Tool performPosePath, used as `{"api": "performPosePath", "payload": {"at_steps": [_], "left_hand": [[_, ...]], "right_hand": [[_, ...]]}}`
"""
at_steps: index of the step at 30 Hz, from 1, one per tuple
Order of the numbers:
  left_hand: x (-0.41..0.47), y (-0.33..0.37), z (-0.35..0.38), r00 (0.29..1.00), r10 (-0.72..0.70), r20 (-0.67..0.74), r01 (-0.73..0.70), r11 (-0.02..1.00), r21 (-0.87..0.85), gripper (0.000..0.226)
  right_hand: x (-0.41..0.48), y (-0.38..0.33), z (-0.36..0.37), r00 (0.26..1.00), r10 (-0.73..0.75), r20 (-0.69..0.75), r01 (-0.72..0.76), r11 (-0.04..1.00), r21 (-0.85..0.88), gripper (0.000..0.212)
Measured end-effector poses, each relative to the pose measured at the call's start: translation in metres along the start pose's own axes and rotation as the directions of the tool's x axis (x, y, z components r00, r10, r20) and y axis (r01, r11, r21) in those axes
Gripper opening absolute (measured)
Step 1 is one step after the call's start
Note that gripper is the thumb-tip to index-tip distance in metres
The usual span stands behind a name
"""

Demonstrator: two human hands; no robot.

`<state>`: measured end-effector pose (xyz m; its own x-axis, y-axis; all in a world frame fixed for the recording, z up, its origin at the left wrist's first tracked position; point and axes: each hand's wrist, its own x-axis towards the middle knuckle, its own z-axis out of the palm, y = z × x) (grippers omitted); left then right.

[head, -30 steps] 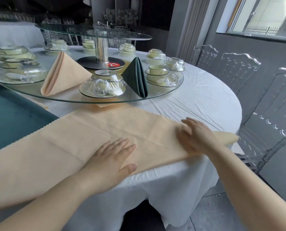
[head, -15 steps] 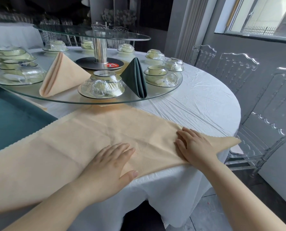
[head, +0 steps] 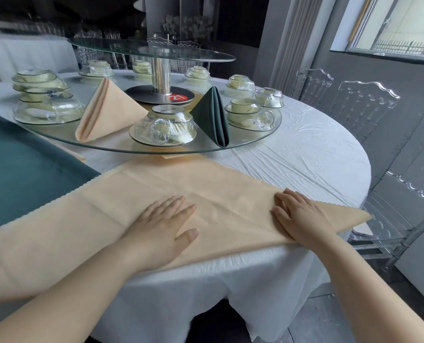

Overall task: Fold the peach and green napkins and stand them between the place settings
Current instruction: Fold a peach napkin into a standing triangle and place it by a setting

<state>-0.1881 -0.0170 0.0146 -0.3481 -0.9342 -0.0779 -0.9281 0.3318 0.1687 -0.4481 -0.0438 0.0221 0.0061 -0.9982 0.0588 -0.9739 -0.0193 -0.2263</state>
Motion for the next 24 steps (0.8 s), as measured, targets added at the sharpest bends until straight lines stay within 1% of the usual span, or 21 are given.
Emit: {"api": "performPosePath", "payload": {"at_steps": [1, 3, 5, 7, 10, 11, 12, 14, 18, 19, 21, 23, 24], "left_hand": [[0.000, 0.000, 0.001, 1.000, -0.001, -0.012, 0.001, 1.000, 0.005, 0.090], [0.000, 0.000, 0.003, 1.000, -0.005, -0.025, 0.005, 1.000, -0.007, 0.099], [0.000, 0.000, 0.005, 1.000, -0.006, -0.019, 0.006, 1.000, 0.007, 0.105], [0.003, -0.002, 0.006, 0.999, -0.012, -0.048, 0.012, 1.000, 0.008, 0.100], [0.008, -0.009, 0.005, 0.994, -0.030, -0.103, 0.028, 0.999, -0.015, 0.071], [0.010, -0.011, 0.003, 0.992, -0.031, -0.124, 0.027, 0.999, -0.037, 0.070], [0.009, -0.013, 0.002, 0.989, -0.031, -0.147, 0.022, 0.998, -0.061, 0.074], [0.005, -0.020, 0.000, 0.980, -0.055, -0.191, 0.037, 0.995, -0.096, 0.082], [-0.029, -0.050, -0.002, 0.944, -0.133, -0.301, 0.090, 0.984, -0.152, 0.078], [-0.042, -0.059, -0.003, 0.929, -0.161, -0.333, 0.108, 0.979, -0.171, 0.082], [-0.071, -0.077, -0.004, 0.900, -0.259, -0.350, 0.178, 0.952, -0.248, 0.091], [-0.095, -0.091, -0.001, 0.853, -0.359, -0.379, 0.220, 0.906, -0.362, 0.088], [-0.107, -0.097, 0.000, 0.803, -0.422, -0.421, 0.235, 0.873, -0.427, 0.082]], "right_hand": [[0.000, -0.003, -0.002, 1.000, 0.005, -0.005, -0.005, 1.000, -0.010, 0.041], [0.000, -0.009, -0.004, 0.999, 0.007, -0.043, -0.009, 0.999, -0.045, 0.038], [0.000, -0.021, -0.005, 0.996, -0.038, -0.083, 0.035, 0.999, -0.034, 0.039], [0.002, -0.043, -0.002, 0.984, -0.165, -0.073, 0.167, 0.985, 0.029, 0.042], [0.006, -0.085, 0.011, 0.925, -0.379, 0.020, 0.377, 0.924, 0.056, 0.044], [0.008, -0.097, 0.016, 0.907, -0.417, 0.055, 0.414, 0.908, 0.061, 0.043], [0.010, -0.106, 0.020, 0.896, -0.438, 0.081, 0.433, 0.899, 0.065, 0.041], [0.014, -0.115, 0.025, 0.890, -0.443, 0.107, 0.439, 0.896, 0.062, 0.041], [0.018, -0.112, 0.029, 0.891, -0.434, 0.134, 0.436, 0.900, 0.015, 0.042], [0.018, -0.110, 0.031, 0.891, -0.432, 0.143, 0.436, 0.900, 0.001, 0.043], [0.017, -0.110, 0.031, 0.887, -0.435, 0.155, 0.444, 0.896, -0.021, 0.045], [0.019, -0.109, 0.028, 0.892, -0.424, 0.156, 0.436, 0.898, -0.057, 0.049], [0.020, -0.113, 0.027, 0.890, -0.431, 0.145, 0.444, 0.893, -0.071, 0.053]]}}
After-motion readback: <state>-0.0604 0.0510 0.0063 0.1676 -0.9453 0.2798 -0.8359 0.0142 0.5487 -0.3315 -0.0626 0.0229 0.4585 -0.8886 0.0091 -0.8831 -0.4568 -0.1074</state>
